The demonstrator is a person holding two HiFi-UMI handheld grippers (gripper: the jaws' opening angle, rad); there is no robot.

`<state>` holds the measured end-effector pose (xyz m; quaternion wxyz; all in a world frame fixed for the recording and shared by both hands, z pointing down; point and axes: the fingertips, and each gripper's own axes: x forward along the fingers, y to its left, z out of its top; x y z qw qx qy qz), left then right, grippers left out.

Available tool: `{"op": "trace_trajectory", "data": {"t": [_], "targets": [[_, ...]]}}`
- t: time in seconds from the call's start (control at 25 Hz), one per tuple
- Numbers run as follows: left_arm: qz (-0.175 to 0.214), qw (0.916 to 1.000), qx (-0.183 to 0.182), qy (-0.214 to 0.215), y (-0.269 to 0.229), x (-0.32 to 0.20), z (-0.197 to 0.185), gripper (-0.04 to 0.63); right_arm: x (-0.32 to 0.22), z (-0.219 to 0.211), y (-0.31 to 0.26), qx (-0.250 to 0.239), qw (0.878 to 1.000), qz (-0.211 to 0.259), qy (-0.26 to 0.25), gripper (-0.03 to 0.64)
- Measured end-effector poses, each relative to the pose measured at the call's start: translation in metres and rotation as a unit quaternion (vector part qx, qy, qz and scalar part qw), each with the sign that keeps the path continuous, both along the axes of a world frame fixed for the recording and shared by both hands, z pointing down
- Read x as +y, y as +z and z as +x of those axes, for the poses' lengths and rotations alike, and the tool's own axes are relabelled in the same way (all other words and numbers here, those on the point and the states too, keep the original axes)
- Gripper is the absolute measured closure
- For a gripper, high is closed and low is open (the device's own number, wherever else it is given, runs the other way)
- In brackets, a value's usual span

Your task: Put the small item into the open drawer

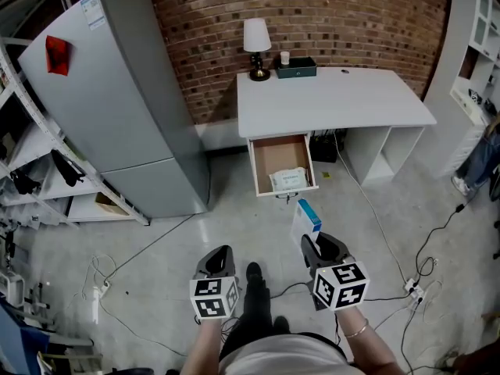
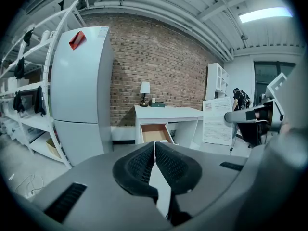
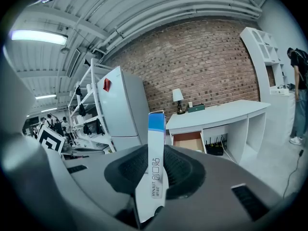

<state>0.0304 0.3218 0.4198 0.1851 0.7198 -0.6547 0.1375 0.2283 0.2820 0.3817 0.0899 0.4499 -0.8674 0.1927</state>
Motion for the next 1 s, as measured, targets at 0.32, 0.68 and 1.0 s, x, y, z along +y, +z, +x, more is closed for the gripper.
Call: {"op": "trace_trajectory", "data": {"t": [0.32,0.68,1.0], "targets": [[-0.016,0.9998,0.009,0.008,0.019,-0.108,-0.048,0.572,-0.108,-0.049,0.010,-0.005,1.000,-0.012,0.006,0.517],[-0.021,0.9994,0.020,0.021,0.017,-0.254,-0.116,0.572,-0.246,-0.116,0.010,0.000,1.000,-0.024,0.021,0.517],[-0.017,0.9986,0.029,0.040,0.018,-0.345,-0.157,0.572,-0.327,-0.156,0.020,0.005,0.999,-0.037,0.038,0.517]]}}
